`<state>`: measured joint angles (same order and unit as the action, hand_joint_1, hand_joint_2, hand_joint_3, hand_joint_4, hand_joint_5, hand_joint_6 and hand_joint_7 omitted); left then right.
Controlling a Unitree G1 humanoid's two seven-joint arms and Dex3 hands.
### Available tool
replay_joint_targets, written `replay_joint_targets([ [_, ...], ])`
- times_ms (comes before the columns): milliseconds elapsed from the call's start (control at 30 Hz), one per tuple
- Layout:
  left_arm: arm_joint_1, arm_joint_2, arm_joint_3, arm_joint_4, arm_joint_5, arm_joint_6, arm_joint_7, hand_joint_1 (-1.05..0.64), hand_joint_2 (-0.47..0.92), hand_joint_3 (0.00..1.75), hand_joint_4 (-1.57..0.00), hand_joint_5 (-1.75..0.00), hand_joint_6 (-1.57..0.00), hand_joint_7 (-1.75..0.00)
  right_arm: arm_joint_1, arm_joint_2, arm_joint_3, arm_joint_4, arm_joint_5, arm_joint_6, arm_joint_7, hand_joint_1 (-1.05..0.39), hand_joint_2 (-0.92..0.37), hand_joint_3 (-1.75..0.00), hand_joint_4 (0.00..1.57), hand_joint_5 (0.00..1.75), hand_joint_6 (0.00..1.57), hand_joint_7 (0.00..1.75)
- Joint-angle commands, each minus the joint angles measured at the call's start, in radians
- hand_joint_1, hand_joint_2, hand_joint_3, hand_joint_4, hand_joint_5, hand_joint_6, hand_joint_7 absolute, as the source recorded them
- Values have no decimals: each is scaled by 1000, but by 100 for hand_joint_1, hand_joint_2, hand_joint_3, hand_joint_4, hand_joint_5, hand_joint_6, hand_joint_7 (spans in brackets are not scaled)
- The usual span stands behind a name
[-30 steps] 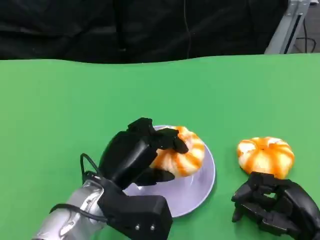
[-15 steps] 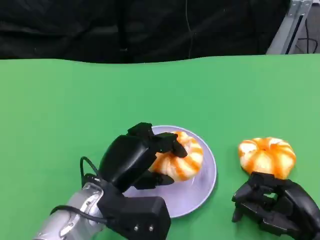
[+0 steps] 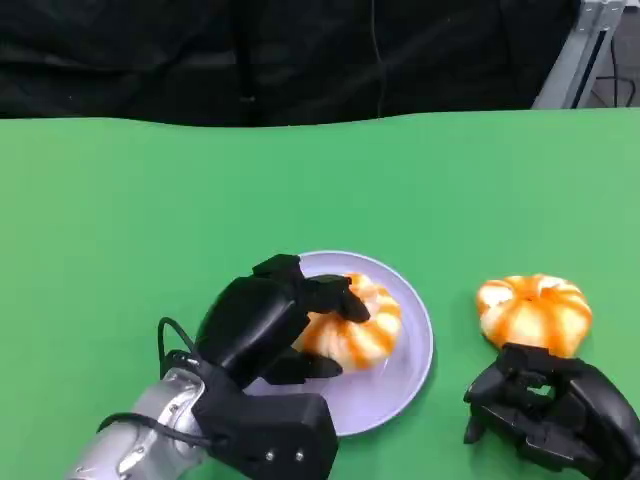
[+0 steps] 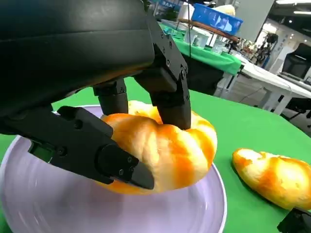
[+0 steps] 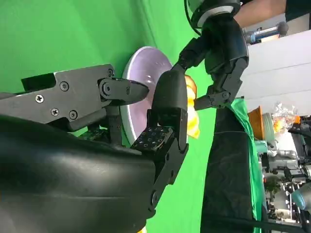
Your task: Grasp the bread from the table and place it into the plate.
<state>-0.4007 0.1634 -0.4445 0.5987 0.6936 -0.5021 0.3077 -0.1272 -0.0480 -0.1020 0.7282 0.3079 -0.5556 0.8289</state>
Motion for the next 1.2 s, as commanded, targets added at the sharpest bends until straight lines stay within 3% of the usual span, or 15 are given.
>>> replay_joint_targets([
  [33, -29, 22, 3, 26, -5, 2, -15, -18, 92, 4, -62, -108, -91, -47, -13, -7, -10, 10, 18, 2, 16, -4, -88, -39, 61, 144, 73, 101],
  [233, -35, 25, 3, 32, 2, 21, -12, -20, 92, 4, -61, -102, -95, -31, -13, -10, -8, 12, 3, -15, 2, -6, -86, -40, 62, 142, 74, 100],
  [500, -40, 27, 3, 37, 2, 39, -5, -22, 92, 5, -61, -101, -97, -26, -15, -11, -7, 18, 1, -22, 2, -6, -87, -40, 63, 142, 74, 101],
  [633, -46, 28, 2, 51, 10, 49, 5, -26, 92, 6, -64, -87, -100, -16, -14, -10, -6, 13, 0, -15, -4, -4, -87, -41, 62, 144, 74, 102],
  [933, -52, 33, 2, 65, 13, 46, 15, -27, 92, 8, -64, -82, -98, -10, -13, -12, -4, 15, -13, -31, -13, -4, -87, -42, 62, 145, 72, 104],
  [967, -52, 33, 5, 63, 12, 51, 13, -29, 92, 7, -66, -70, -97, -6, -12, -12, -3, 12, -17, -30, -19, -5, -86, -42, 62, 145, 72, 104],
  [1067, -51, 36, 6, 58, 14, 57, 13, -31, 92, 7, -69, -58, -96, -3, -9, -12, -1, 4, -23, -23, -28, -5, -86, -41, 63, 144, 73, 104],
  [1200, -52, 46, 1, 52, 31, 64, 21, -50, 92, 13, -81, -24, -90, 0, -8, -8, 0, -3, -20, -10, -29, -5, -86, -42, 63, 145, 73, 103],
])
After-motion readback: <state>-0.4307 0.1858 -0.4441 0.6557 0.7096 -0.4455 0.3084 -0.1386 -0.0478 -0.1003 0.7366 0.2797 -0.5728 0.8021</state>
